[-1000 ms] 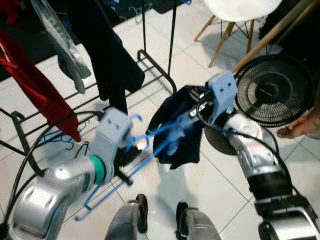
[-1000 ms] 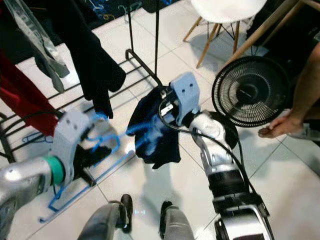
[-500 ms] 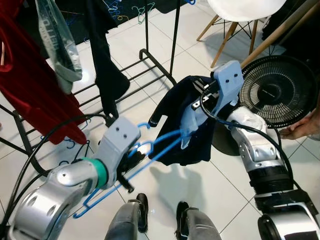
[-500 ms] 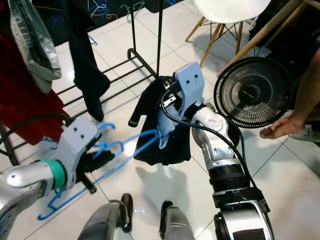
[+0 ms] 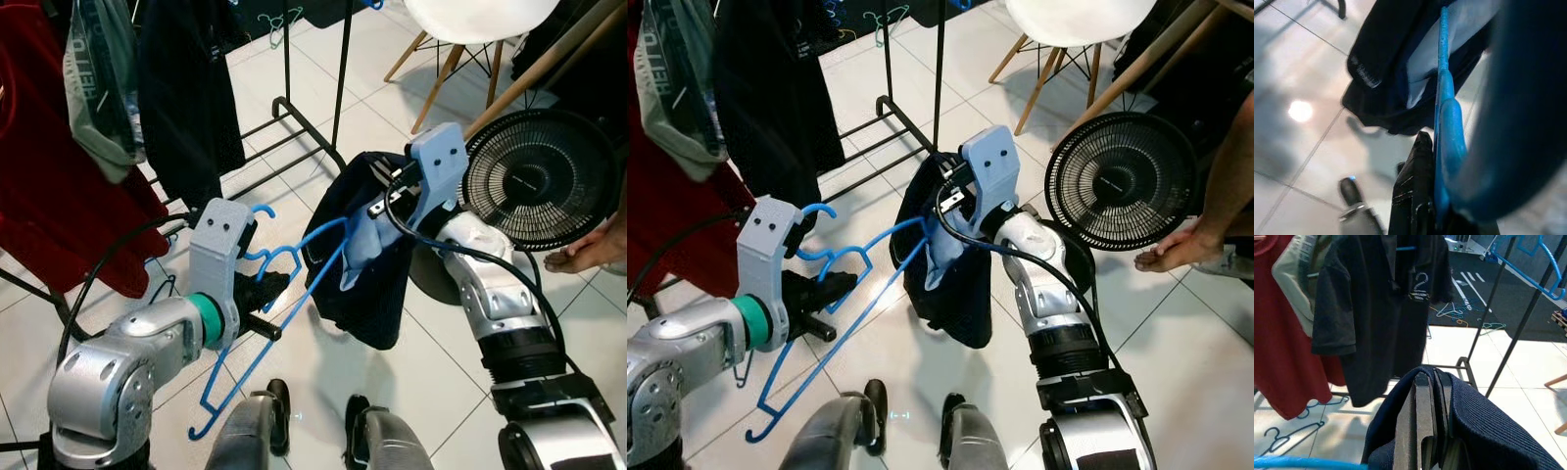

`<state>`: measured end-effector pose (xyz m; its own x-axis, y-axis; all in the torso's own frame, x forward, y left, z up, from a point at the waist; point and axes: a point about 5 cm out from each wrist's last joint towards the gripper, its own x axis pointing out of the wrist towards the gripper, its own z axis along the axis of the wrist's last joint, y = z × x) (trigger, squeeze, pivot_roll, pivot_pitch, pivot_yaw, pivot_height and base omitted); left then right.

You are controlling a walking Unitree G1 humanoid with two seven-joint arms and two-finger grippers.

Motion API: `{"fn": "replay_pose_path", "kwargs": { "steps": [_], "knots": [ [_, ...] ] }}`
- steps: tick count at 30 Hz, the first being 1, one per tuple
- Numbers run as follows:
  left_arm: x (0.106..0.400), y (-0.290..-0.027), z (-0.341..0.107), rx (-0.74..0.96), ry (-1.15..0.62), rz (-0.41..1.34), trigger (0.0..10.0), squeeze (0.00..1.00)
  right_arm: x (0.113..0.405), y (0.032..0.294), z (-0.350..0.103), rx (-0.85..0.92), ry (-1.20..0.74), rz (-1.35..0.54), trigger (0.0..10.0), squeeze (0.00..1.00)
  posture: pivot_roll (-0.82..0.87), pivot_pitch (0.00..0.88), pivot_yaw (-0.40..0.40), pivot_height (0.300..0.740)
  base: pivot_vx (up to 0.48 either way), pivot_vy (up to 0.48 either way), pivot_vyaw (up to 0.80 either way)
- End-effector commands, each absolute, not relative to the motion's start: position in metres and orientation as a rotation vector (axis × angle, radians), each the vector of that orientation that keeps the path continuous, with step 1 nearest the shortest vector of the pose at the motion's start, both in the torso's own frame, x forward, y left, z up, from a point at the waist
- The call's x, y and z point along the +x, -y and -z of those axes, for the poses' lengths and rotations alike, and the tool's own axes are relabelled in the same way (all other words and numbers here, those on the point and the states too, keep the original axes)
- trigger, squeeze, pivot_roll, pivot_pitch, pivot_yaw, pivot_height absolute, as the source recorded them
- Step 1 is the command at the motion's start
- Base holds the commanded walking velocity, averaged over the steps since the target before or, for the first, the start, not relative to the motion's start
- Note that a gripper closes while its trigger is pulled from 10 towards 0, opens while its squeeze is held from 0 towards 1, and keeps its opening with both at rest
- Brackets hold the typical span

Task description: Hang hanger

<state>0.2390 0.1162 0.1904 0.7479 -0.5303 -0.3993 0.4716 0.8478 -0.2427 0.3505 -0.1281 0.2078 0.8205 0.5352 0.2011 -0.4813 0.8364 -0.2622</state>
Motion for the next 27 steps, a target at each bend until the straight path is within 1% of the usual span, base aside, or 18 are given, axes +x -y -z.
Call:
{"fn": "replay_pose_path", "kwargs": {
  "steps": [1,2,4,9,11,14,17,19,20,22,23,25,27],
  "knots": [
    [0.242,-0.113,-0.186,-0.180,-0.519,0.523,10.0,0.00,0.347,0.120,-0.205,-0.187,0.282,-0.572,10.0,0.00,0.03,0.183,0.077,0.740,0.000,0.000,0.00],
    [0.244,-0.109,-0.187,-0.214,-0.528,0.503,10.0,0.00,0.346,0.114,-0.205,-0.177,0.286,-0.590,10.0,0.00,0.03,0.183,0.077,0.740,0.000,0.000,0.00],
    [0.246,-0.107,-0.187,-0.233,-0.535,0.490,10.0,0.00,0.344,0.110,-0.205,-0.170,0.289,-0.601,10.0,0.00,0.03,0.183,0.077,0.740,0.000,0.000,0.00],
    [0.249,-0.106,-0.189,-0.259,-0.542,0.454,10.0,0.00,0.342,0.106,-0.204,-0.156,0.287,-0.618,10.0,0.00,0.03,0.188,0.076,0.740,0.000,0.000,0.00],
    [0.255,-0.105,-0.191,-0.292,-0.541,0.400,10.0,0.00,0.338,0.100,-0.201,-0.132,0.280,-0.640,10.0,0.00,0.03,0.188,0.076,0.740,0.000,0.000,0.00],
    [0.261,-0.104,-0.194,-0.262,-0.517,0.339,10.0,0.00,0.333,0.092,-0.200,-0.102,0.282,-0.662,10.0,0.00,0.02,0.194,0.077,0.740,0.000,0.000,0.00],
    [0.261,-0.104,-0.194,-0.246,-0.513,0.331,10.0,0.00,0.332,0.091,-0.200,-0.100,0.283,-0.664,10.0,0.00,0.02,0.194,0.077,0.740,0.000,0.000,0.00],
    [0.258,-0.111,-0.192,-0.151,-0.520,0.308,10.0,0.00,0.332,0.098,-0.198,-0.119,0.277,-0.644,10.0,0.00,0.02,0.196,0.077,0.740,0.000,0.000,0.00],
    [0.258,-0.111,-0.192,-0.151,-0.520,0.308,10.0,0.00,0.332,0.098,-0.198,-0.119,0.277,-0.644,10.0,0.00,0.02,0.196,0.077,0.740,0.000,0.000,0.00],
    [0.251,-0.122,-0.188,-0.064,-0.538,0.291,10.0,0.00,0.336,0.115,-0.196,-0.160,0.264,-0.593,10.0,0.00,0.03,0.200,0.078,0.740,0.000,0.000,0.00],
    [0.251,-0.122,-0.188,-0.064,-0.538,0.291,10.0,0.00,0.336,0.115,-0.196,-0.160,0.264,-0.593,10.0,0.00,0.03,0.200,0.078,0.740,0.000,0.000,0.00],
    [0.245,-0.130,-0.185,-0.028,-0.556,0.293,10.0,0.00,0.339,0.132,-0.195,-0.194,0.252,-0.542,10.0,0.00,0.03,0.202,0.078,0.740,0.000,0.000,0.00],
    [0.241,-0.133,-0.185,-0.024,-0.563,0.302,10.0,0.00,0.340,0.144,-0.196,-0.215,0.245,-0.510,10.0,0.00,0.03,0.204,0.077,0.740,0.000,0.000,0.00]
  ]
}}
